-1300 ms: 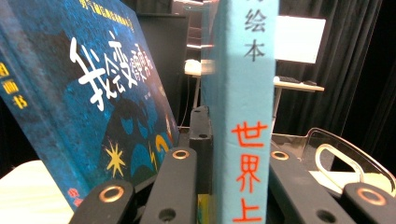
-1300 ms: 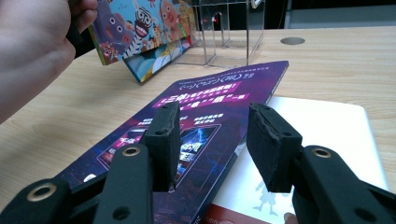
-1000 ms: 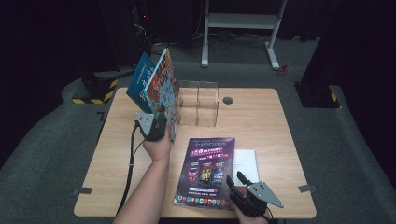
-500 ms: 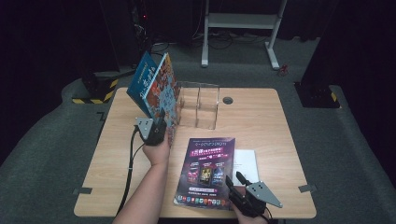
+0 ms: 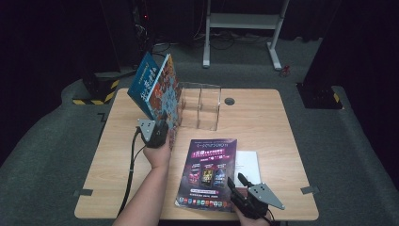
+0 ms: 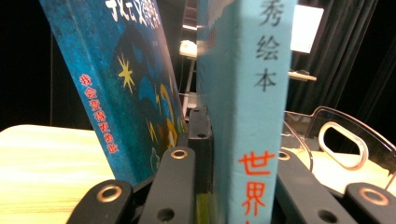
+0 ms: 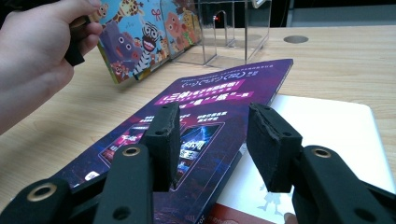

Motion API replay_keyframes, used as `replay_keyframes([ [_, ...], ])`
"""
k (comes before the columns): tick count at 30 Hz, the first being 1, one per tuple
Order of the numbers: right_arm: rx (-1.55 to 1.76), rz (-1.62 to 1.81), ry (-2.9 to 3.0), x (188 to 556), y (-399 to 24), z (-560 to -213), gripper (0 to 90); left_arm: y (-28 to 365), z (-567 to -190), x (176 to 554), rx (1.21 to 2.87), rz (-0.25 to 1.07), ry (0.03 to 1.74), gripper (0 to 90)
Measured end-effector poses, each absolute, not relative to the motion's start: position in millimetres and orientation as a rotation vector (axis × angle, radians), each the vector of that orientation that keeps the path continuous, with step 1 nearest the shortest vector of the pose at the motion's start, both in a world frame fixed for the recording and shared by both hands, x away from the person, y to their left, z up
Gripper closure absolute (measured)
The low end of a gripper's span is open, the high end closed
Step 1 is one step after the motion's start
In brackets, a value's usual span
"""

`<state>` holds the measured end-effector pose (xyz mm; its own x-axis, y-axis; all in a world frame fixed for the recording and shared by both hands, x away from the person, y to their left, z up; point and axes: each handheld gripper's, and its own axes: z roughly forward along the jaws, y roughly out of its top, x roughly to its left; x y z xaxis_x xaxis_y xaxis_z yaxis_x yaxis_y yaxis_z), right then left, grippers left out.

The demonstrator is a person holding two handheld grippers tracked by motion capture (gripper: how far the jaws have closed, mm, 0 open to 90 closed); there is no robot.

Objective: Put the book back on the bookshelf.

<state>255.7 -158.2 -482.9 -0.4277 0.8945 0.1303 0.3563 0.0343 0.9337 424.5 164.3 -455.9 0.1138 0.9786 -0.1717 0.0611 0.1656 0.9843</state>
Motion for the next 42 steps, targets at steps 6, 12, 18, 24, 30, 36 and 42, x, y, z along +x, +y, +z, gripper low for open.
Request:
replay_keyframes([
  [6, 1.262, 1.393, 1.817, 255.5, -157.1, -483.0, 54.8, 165.8, -459.1, 422.9, 1.215, 0.948, 1.224, 78.8],
  [12, 1.258, 1.391, 1.818, 255.2, -156.4, -482.8, 54.8, 165.9, -464.1, 419.0, 1.253, 0.936, 1.224, 78.5],
  [18, 1.255, 1.392, 1.819, 255.1, -155.8, -482.7, 54.9, 171.0, -463.0, 419.2, 1.244, 0.889, 1.255, 78.4],
  [24, 1.253, 1.389, 1.820, 255.2, -155.2, -482.7, 54.9, 170.1, -462.6, 419.1, 1.223, 0.857, 1.273, 77.5],
  [30, 1.253, 1.388, 1.821, 255.4, -155.2, -482.8, 55.0, 166.4, -463.2, 418.4, 1.213, 0.855, 1.277, 77.0],
  [36, 1.252, 1.390, 1.819, 255.5, -155.8, -482.7, 55.0, 163.7, -463.7, 418.0, 1.184, 0.860, 1.301, 77.4],
  [42, 1.255, 1.392, 1.818, 255.3, -156.4, -482.4, 55.0, 164.3, -464.7, 417.7, 1.196, 0.882, 1.294, 77.7],
])
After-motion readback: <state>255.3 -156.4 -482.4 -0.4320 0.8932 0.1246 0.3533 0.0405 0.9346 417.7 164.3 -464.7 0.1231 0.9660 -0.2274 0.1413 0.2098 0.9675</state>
